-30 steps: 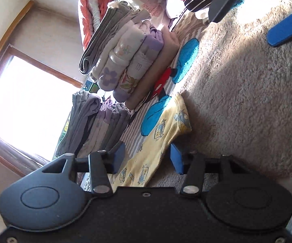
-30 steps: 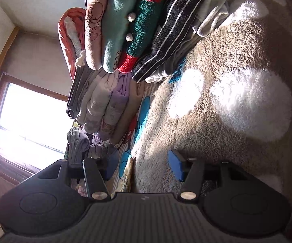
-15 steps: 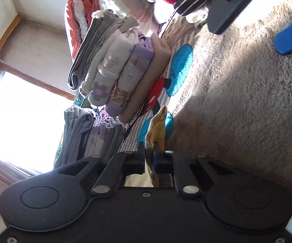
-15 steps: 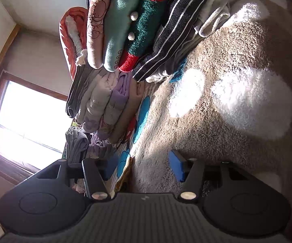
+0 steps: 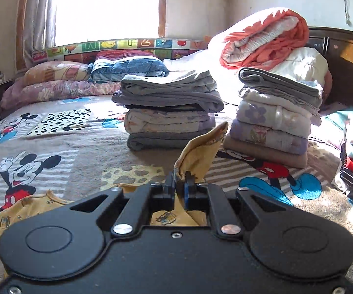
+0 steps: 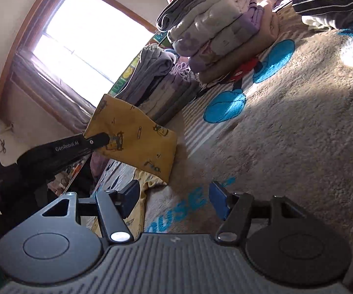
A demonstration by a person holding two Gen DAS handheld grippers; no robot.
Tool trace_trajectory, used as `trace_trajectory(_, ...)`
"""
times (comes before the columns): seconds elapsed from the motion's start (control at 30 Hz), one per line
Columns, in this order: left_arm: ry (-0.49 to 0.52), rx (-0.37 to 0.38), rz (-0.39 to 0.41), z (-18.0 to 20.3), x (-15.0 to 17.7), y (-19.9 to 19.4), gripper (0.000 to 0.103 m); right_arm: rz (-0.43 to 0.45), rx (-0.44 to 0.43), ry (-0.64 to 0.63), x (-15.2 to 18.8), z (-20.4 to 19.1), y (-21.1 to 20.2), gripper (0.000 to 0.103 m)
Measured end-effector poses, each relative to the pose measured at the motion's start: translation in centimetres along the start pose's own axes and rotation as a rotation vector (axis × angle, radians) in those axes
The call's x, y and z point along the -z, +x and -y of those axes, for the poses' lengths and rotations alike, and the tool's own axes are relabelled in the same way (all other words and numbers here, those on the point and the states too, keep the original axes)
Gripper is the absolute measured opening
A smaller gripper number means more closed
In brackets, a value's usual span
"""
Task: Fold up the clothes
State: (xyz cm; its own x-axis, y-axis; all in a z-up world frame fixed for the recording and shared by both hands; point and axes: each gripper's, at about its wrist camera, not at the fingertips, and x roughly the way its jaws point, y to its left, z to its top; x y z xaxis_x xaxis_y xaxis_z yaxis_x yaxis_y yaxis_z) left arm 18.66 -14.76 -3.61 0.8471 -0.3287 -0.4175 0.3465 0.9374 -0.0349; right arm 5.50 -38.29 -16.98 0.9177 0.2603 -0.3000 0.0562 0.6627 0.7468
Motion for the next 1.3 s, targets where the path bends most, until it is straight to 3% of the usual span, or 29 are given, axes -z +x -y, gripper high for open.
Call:
trace_trajectory(0.1,-0.103,-0.031,-0.010,-4.3,0.7,-0.6,0.007,-0.094,-0.024,-0.146,1.7,-3.2,1.9,0.063)
trace_trajectory(0.23,-0.199,-0.083,-0.029,-8.7,2.3,-0.9,0.007,-0.193,0.019,-0.327,4.1,-6.4,3.8,0.061)
trace_trajectory(0.43,-0.316,-0.091,-0.034,-14.0,4.5,-1.1,0.007,-0.239,0.064,-0.470,5.8,-8.2,4.1,0.053)
trace_trajectory(0.67,-0.333,-0.053,0.061,-15.6,5.5,-2.0,0.007,-0.253,0.105,-0.589,7.2,-9.0,3.9,0.023)
trace_trajectory(0.87,-0.238,-0.060,0.088,-15.7,4.5,-1.0,0.007,-0.240,0.118,-0.646,7.8,-9.6,4.3,0.006)
trace_trajectory(1.13,-0.209,-0.054,0.125,-17.1,4.0,-1.4,0.007,-0.211,0.091,-0.716,8.6,-11.7,4.0,0.004)
trace_trajectory(1.3,-0.262,-0.059,0.143,-19.0,3.9,-1.9,0.007,-0.196,0.076,-0.789,9.3,-13.1,3.7,0.004)
